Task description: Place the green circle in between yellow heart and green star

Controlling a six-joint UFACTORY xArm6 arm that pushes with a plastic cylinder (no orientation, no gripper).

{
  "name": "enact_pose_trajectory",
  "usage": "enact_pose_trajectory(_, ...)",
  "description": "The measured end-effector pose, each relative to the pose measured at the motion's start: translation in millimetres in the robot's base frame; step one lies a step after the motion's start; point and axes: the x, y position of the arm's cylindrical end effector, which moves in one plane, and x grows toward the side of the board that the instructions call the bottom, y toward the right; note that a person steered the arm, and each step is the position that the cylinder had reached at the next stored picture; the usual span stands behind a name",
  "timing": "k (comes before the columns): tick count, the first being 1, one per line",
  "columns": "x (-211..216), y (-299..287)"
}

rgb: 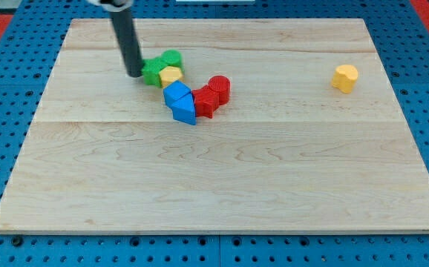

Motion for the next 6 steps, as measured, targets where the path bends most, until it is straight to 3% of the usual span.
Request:
enact_pose_trajectory(3,-51.2,163.7)
enact_pose_trajectory(4,-93.6,192.0)
enact_pose_trajectory(5,-83.0,234.7)
enact_pose_trajectory(6,-27.7,272.5)
